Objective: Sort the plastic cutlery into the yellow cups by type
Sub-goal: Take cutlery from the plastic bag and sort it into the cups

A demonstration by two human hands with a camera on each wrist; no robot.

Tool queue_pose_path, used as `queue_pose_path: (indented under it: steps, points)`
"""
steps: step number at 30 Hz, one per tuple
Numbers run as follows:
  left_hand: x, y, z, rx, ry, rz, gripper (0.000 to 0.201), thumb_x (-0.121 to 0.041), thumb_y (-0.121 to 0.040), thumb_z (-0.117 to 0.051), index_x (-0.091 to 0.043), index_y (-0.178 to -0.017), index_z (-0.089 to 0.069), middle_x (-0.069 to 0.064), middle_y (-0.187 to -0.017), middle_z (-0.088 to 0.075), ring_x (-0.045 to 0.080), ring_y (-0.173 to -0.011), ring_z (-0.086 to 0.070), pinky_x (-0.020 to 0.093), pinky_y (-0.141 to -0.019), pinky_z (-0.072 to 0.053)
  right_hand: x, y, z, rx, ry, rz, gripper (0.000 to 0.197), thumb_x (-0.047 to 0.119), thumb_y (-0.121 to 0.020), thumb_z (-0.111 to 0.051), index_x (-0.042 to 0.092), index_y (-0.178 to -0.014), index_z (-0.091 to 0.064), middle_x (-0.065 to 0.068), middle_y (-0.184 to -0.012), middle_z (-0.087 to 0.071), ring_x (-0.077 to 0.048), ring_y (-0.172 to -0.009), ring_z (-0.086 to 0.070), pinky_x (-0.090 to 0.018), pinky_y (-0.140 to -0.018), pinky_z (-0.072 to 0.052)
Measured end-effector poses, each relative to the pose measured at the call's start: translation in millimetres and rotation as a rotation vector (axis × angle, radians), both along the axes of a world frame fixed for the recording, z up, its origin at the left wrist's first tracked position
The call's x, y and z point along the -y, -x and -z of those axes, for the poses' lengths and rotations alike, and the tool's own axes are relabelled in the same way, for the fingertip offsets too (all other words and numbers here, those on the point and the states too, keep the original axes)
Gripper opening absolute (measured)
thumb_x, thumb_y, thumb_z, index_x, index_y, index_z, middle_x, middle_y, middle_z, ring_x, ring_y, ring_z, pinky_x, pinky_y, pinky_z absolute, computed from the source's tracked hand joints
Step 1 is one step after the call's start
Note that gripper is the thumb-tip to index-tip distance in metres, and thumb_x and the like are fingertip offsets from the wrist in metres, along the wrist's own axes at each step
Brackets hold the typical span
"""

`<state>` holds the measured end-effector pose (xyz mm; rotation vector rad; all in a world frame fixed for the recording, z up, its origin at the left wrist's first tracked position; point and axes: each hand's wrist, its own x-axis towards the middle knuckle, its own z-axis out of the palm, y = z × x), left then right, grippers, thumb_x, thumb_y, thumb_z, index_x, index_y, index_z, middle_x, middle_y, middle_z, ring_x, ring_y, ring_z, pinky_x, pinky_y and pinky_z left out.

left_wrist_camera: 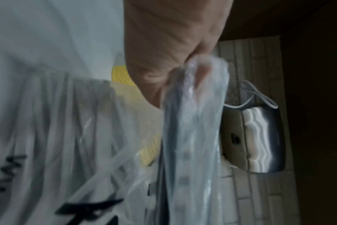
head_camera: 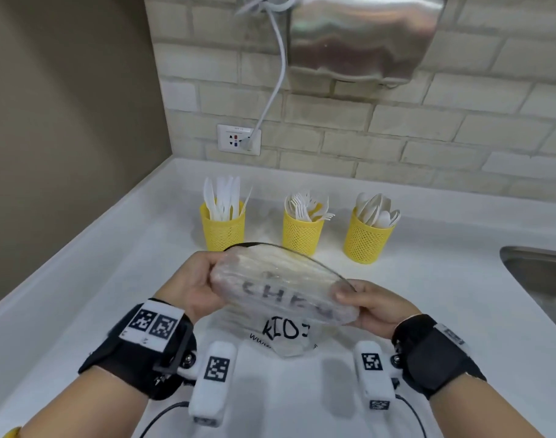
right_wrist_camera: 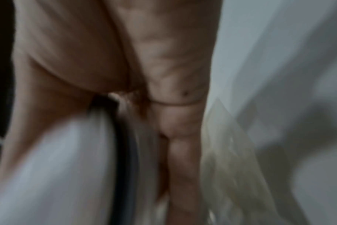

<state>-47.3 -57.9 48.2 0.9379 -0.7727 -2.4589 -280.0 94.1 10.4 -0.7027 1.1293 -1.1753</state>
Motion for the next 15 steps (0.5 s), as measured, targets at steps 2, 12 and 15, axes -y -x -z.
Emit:
queue_pose_path:
  steps: [2, 12, 15]
  points:
    - [6.1, -11.3, 0.9, -0.002, 0.016, 0.016, 0.033, -0.008, -0.069, -0.053, -0.001, -0.099, -0.064, 0.014, -0.089, -0.067, 0.028, -0.068, -0.068, 0.033, -0.060, -0.057, -2.4, 6.9, -5.1, -0.013, 0.011, -0.022, 0.039, 0.023, -0.044, -0.092, 0.010, -0.067, -0.064, -0.007, -0.074, -0.068, -0.020, -0.074, -0.069, -0.033, -0.073, -0.059]
    - [13.1, -37.0, 4.2, 0.211, 0.469, 0.063, 0.024, -0.009, -0.093, -0.046, -0.009, -0.091, -0.070, 0.001, -0.075, -0.074, 0.010, -0.065, -0.070, 0.022, -0.056, -0.057, 55.4, -31.7, -34.9, 0.214, -0.018, 0.363, 0.011, 0.010, -0.079, -0.061, 0.004, -0.084, -0.068, -0.012, -0.075, -0.072, -0.024, -0.060, -0.068, -0.029, -0.049, -0.051]
    - [12.6, -49.8, 2.5, 0.168, 0.313, 0.014, 0.033, -0.012, -0.094, -0.041, -0.009, -0.077, -0.068, 0.005, -0.069, -0.070, 0.014, -0.059, -0.068, 0.026, -0.055, -0.057, 59.9, -31.4, -21.6, -0.233, -0.182, 0.212, 0.031, 0.030, -0.085, -0.062, 0.003, -0.099, -0.057, -0.009, -0.089, -0.060, -0.025, -0.068, -0.053, -0.029, -0.059, -0.039]
